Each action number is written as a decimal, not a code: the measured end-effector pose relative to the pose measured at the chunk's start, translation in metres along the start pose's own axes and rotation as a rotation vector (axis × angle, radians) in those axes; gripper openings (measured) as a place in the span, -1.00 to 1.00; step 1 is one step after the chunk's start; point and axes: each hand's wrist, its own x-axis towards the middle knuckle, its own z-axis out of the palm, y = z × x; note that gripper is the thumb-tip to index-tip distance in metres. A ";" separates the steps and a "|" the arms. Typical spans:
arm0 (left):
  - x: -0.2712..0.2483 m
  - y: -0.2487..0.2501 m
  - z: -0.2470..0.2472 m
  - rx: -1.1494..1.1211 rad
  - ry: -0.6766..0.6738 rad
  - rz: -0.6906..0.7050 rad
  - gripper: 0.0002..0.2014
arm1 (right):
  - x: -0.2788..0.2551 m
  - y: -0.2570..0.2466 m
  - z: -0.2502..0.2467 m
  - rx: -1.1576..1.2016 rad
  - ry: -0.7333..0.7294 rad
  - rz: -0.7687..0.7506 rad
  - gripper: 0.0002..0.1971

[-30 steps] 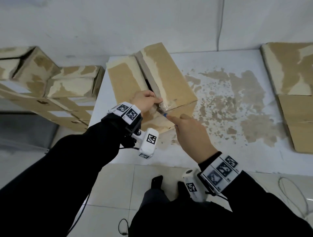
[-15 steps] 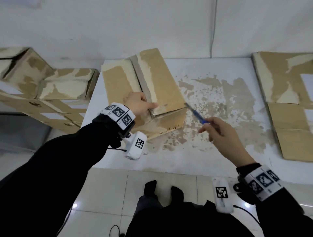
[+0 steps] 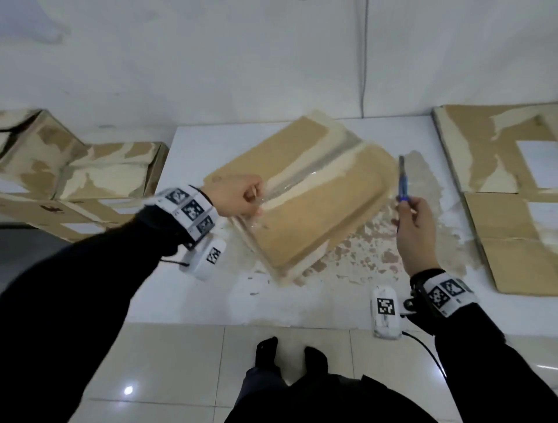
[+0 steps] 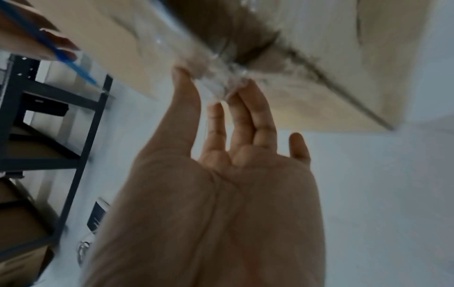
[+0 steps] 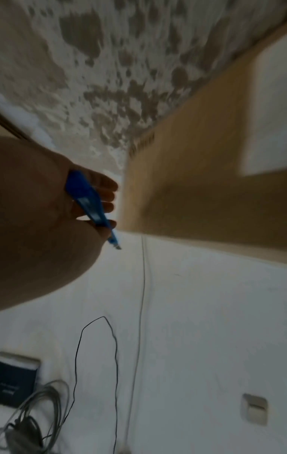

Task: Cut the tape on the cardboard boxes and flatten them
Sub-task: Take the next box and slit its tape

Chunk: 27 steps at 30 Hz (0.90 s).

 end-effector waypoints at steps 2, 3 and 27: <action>0.006 0.000 -0.018 0.116 -0.027 -0.015 -0.81 | 0.008 -0.003 -0.010 -0.046 0.117 -0.027 -0.82; 0.010 -0.002 -0.027 0.165 -0.020 -0.044 -0.82 | 0.010 -0.004 -0.016 -0.056 0.140 -0.022 -0.79; 0.030 0.071 0.006 0.502 -0.004 0.152 -0.18 | 0.011 -0.042 -0.008 -0.414 -0.663 -0.196 -0.71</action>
